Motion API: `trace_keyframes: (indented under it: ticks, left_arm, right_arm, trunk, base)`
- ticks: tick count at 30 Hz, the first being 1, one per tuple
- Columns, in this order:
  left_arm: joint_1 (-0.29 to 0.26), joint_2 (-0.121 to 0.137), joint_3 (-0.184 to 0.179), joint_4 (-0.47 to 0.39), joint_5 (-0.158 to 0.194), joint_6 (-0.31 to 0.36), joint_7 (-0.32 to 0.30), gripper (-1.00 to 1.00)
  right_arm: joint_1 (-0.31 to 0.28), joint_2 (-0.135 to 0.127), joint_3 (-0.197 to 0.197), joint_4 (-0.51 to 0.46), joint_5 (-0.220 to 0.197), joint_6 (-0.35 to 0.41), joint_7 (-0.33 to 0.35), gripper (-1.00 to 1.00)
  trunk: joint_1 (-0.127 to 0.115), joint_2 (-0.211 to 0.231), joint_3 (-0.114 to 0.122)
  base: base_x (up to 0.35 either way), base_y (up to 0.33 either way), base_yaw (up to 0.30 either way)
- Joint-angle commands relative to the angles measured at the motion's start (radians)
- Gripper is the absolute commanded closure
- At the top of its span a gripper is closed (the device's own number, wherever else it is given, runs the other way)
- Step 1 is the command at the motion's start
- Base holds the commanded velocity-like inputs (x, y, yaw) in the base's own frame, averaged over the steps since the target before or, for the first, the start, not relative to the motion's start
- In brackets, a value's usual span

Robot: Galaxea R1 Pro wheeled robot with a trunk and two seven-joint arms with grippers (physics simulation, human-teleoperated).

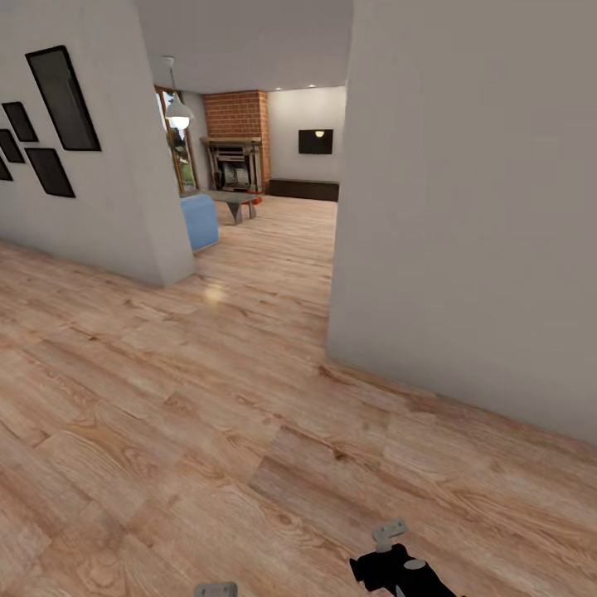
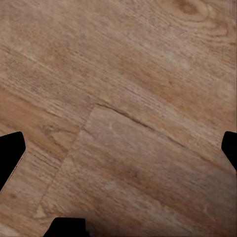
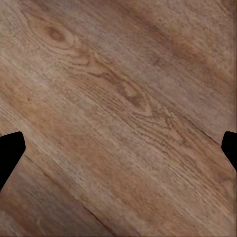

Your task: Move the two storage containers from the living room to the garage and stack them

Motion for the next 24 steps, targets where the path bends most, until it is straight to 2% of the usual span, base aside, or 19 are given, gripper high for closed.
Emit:
trace_keyframes:
  ticks: [1,18,24]
  left_arm:
    - [0.000,0.000,-0.001,-0.001,0.004,0.002,0.004,-1.00]
    - [0.000,0.003,0.004,-0.001,0.005,0.002,0.002,-1.00]
    - [0.000,0.004,0.006,-0.001,0.005,0.002,0.001,-1.00]
  right_arm:
    - [0.000,0.000,0.001,-0.002,0.004,0.006,0.001,-1.00]
    - [0.000,-0.005,0.001,0.001,0.002,0.006,0.000,-1.00]
    - [0.000,-0.006,0.001,0.045,0.004,0.005,0.000,-1.00]
  trunk:
    - [0.000,0.000,-0.001]
    - [0.000,0.000,-0.001]
    - [0.000,0.000,-0.001]
  base:
    - [0.344,0.000,0.000]
    - [0.344,0.000,0.000]
    - [0.344,0.029,0.000]
